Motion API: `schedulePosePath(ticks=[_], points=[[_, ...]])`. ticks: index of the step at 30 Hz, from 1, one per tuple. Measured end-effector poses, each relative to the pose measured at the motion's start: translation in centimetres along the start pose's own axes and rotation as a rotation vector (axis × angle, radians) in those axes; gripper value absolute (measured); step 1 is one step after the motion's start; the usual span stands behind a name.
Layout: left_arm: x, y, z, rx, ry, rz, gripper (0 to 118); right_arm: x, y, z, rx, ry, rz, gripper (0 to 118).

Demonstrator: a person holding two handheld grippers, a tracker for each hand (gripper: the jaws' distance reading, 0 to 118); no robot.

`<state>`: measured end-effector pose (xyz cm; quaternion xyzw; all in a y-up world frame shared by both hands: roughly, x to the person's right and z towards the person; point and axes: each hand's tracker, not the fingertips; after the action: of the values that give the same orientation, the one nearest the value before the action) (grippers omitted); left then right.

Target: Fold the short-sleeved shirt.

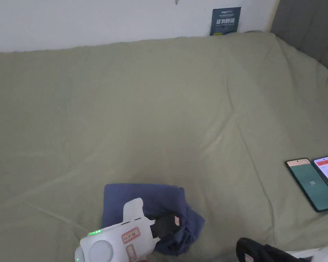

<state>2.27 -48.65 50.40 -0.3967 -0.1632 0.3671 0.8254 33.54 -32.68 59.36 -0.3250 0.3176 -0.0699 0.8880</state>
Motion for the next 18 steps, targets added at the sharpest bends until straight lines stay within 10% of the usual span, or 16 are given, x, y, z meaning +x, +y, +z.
schedulePosePath(ticks=[4, 9, 11, 13, 15, 18], points=[[-0.4, 0.2, 4.8, 0.04, 0.022, -0.005, 11, 0.4, 1.0, -7.2, -0.071, 0.119, -0.098, 0], [-2.3, 0.1, 13.1, 0.12, 0.094, -0.071, 15, 3.3, 0.2, -21.4, -0.199, 0.37, -0.414, 0], [-4.8, 0.4, 15.3, 0.152, 0.138, -0.019, 45, 5.1, -1.6, -25.3, -0.309, 0.351, -0.446, 0], [-7.4, 0.9, 16.2, 0.125, 0.16, 0.079, 104, 6.2, -3.0, -26.6, -0.377, 0.188, -0.374, 1], [-10.1, 1.6, 16.1, 0.115, 0.1, 0.167, 109, 7.5, -3.4, -25.3, -0.28, 0.34, -0.546, 1], [-12.9, 2.5, 13.2, 0.061, -0.045, 0.281, 109, 7.8, -3.2, -25.0, -0.281, 0.293, -0.539, 1]])
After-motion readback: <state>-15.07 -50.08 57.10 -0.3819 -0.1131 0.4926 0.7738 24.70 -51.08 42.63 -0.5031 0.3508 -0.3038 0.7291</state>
